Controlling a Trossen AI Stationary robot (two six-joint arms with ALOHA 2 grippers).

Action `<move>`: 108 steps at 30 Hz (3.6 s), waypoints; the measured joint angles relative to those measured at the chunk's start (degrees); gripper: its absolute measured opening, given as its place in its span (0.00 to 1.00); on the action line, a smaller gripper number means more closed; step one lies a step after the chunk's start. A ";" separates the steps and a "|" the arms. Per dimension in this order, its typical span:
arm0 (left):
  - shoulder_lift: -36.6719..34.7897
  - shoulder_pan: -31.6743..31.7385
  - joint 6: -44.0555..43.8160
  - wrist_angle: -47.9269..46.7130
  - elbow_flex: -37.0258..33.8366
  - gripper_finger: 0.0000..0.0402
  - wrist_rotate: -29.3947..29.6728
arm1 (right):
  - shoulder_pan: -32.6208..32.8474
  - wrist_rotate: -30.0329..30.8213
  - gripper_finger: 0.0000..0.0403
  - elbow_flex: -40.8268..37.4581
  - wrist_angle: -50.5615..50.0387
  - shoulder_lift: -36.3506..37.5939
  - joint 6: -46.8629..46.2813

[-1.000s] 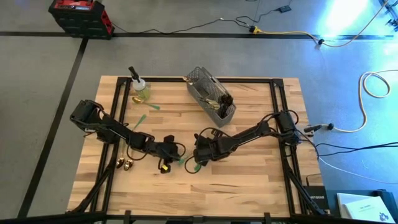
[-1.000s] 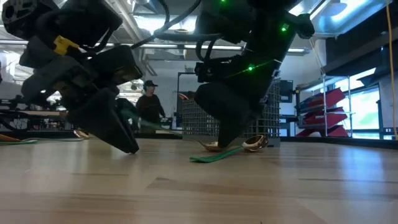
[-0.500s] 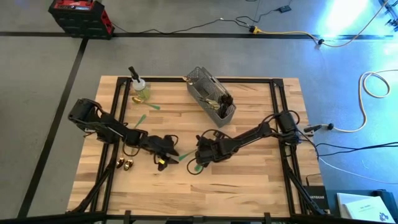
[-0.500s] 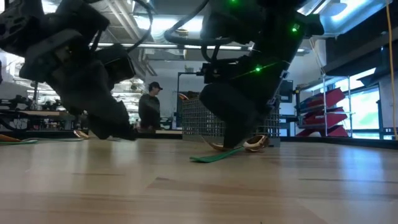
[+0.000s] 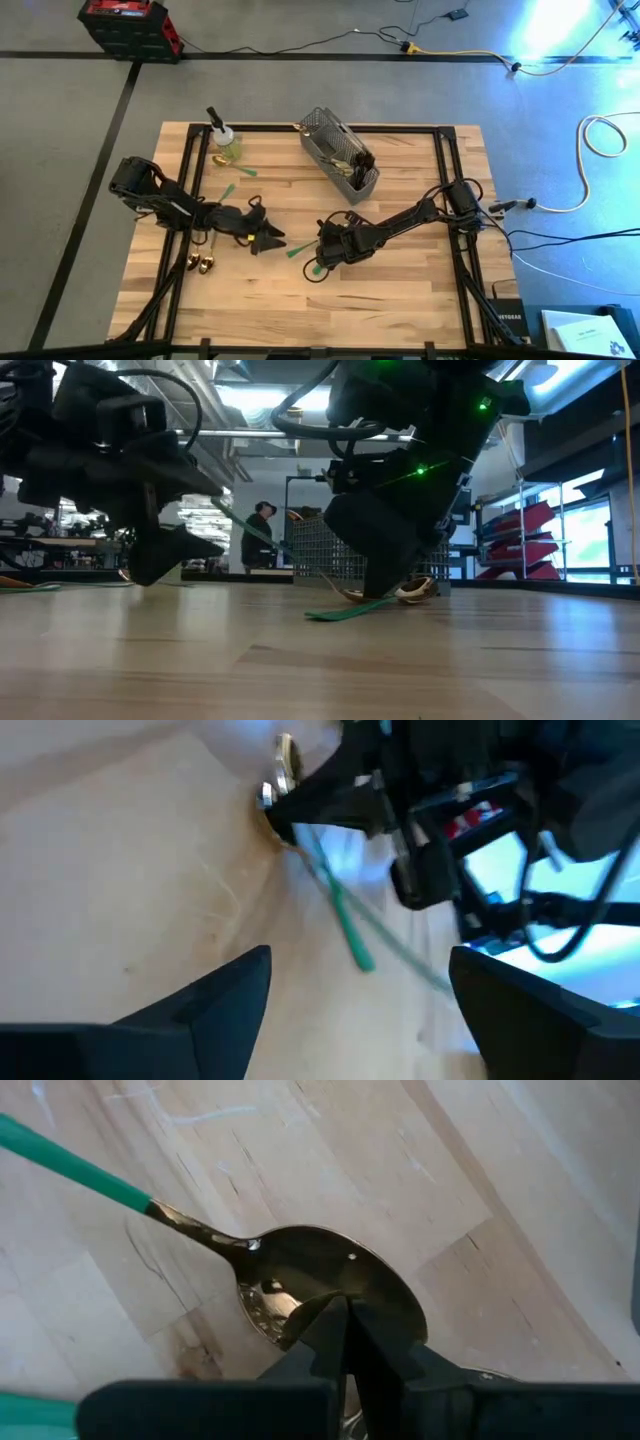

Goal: Sort silverware
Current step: Put the green spoon on the gray silverware organizer

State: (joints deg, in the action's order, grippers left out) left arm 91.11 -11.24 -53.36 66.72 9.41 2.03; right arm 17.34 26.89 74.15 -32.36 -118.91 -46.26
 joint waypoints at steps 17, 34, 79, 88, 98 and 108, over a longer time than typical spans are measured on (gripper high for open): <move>0.02 -4.35 -15.05 -11.27 8.06 0.73 0.51 | 0.04 -0.13 0.00 -0.04 0.96 -0.15 0.00; 0.04 -5.57 -17.80 -22.26 15.47 0.68 -3.58 | 0.04 0.39 0.00 -0.09 0.96 -0.22 0.02; 0.13 -4.39 -10.69 -32.23 20.11 0.16 -1.60 | 0.04 0.56 0.00 -0.11 0.77 -0.22 -0.20; 0.28 -4.33 -8.44 -33.80 19.89 0.05 -0.96 | 0.44 0.50 0.00 -0.16 0.12 -0.19 0.03; 0.28 -2.55 -3.14 -36.86 19.85 0.00 -2.58 | 3.77 2.72 0.10 -0.27 0.30 0.39 0.42; -1.03 -2.47 -0.80 -35.14 20.20 0.01 -4.12 | 7.85 14.97 0.35 2.66 -2.32 5.52 1.78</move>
State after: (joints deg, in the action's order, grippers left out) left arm 90.09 -13.71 -54.16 31.59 29.61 -2.09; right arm 25.20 41.87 76.81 -34.68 -113.39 -44.48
